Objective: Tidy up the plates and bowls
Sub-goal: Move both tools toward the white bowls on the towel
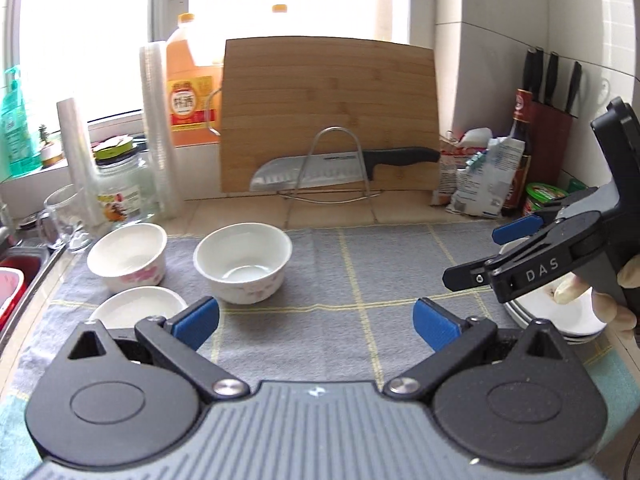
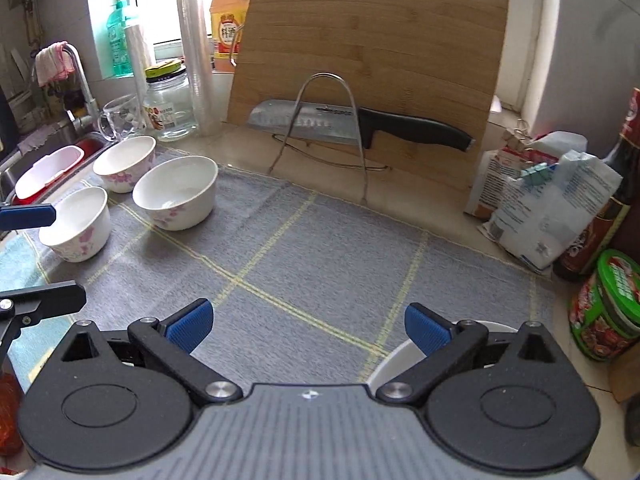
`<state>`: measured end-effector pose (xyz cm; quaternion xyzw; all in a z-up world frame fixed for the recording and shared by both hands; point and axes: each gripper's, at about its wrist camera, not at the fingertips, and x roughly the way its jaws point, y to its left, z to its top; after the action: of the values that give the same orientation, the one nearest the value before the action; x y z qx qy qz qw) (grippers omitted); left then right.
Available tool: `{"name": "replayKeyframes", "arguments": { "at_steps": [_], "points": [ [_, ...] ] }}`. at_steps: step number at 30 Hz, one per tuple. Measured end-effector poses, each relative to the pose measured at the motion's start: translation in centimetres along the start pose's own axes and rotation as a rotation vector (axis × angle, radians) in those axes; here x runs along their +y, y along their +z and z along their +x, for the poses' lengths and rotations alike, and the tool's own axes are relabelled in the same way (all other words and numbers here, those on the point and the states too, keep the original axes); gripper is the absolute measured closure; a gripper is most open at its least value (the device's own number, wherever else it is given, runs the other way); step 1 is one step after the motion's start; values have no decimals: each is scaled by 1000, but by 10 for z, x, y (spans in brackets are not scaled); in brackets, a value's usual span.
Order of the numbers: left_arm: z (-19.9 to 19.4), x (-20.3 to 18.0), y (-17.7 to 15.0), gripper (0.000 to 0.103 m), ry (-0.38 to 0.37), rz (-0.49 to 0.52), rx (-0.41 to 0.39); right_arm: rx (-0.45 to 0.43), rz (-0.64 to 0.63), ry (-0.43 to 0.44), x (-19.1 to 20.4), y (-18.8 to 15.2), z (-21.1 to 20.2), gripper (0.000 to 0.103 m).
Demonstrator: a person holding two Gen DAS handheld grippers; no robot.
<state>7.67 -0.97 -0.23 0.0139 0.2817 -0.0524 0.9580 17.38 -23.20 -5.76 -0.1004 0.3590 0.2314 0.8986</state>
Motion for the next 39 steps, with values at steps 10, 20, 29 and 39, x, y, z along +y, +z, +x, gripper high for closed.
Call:
{"name": "replayKeyframes", "arguments": {
  "at_steps": [10,20,29,39],
  "points": [
    [-41,65,-18,1,149,-81,-33,-3,-147,112,96,18,36,0],
    [-73,113,-19,1,120,-37,-92,22,-143,101,170,23,54,0],
    [-65,143,-20,1,63,-31,-63,-9,-185,75,211,16,52,0],
    [-26,134,-17,1,55,-14,35,8,-344,86,197,-10,58,0]
  ]
}}
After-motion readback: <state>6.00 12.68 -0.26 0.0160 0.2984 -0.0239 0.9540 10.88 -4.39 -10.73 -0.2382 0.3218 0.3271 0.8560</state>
